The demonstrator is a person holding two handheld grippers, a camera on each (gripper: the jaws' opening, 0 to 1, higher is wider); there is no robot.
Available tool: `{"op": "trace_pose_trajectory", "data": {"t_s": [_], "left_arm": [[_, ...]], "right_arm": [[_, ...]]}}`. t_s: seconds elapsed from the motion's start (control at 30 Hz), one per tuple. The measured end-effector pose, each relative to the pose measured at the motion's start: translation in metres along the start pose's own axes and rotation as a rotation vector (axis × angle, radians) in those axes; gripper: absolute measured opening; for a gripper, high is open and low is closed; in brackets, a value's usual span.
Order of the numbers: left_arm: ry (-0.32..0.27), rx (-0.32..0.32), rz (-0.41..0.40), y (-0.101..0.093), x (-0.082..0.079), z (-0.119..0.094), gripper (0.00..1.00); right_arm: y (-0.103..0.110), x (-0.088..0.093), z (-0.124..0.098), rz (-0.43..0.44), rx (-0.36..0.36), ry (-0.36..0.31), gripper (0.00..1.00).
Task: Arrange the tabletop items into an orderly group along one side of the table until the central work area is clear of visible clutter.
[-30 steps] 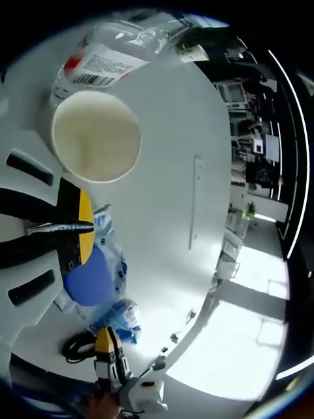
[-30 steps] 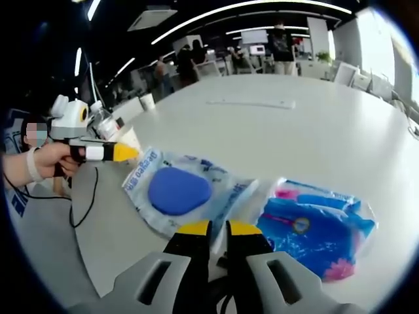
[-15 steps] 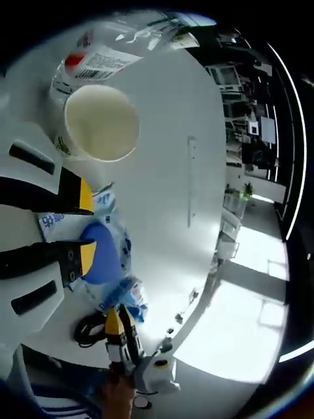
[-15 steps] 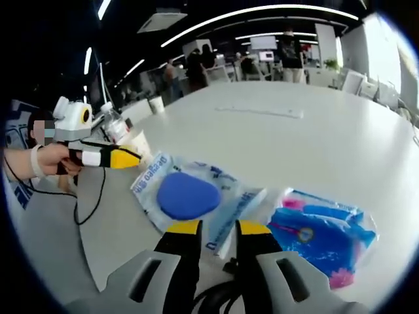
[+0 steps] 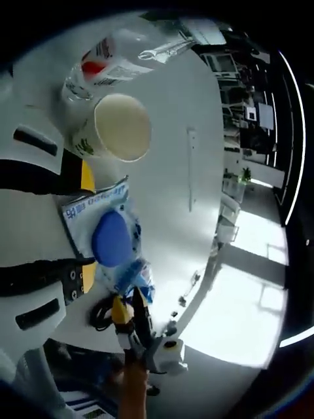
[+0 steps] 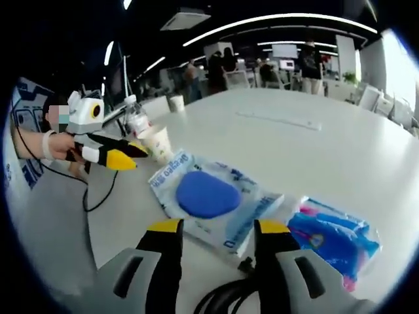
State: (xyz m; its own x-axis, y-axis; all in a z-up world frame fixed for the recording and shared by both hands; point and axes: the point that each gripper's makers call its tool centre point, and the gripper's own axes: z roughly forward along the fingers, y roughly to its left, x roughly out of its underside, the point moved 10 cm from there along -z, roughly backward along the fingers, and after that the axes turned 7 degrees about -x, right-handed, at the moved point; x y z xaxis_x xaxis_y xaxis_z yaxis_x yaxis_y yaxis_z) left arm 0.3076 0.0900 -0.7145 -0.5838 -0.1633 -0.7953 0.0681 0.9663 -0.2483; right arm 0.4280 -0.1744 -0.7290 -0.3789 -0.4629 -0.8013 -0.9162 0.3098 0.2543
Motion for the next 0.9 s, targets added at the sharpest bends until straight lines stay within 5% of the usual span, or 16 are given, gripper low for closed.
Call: {"op": "trace_pose_trajectory", "data": {"t_s": [0.7,0.9], "left_arm": [[-0.036,0.005,-0.01,0.016,0.015,-0.038,0.65],[-0.116,-0.028,-0.039,0.022,0.009,-0.051,0.76]], "right_arm": [[0.02,0.008,-0.018,-0.032,-0.001,0.019,0.57],[0.024,0.005,-0.023,-0.041,0.012,0.002,0.65]]}}
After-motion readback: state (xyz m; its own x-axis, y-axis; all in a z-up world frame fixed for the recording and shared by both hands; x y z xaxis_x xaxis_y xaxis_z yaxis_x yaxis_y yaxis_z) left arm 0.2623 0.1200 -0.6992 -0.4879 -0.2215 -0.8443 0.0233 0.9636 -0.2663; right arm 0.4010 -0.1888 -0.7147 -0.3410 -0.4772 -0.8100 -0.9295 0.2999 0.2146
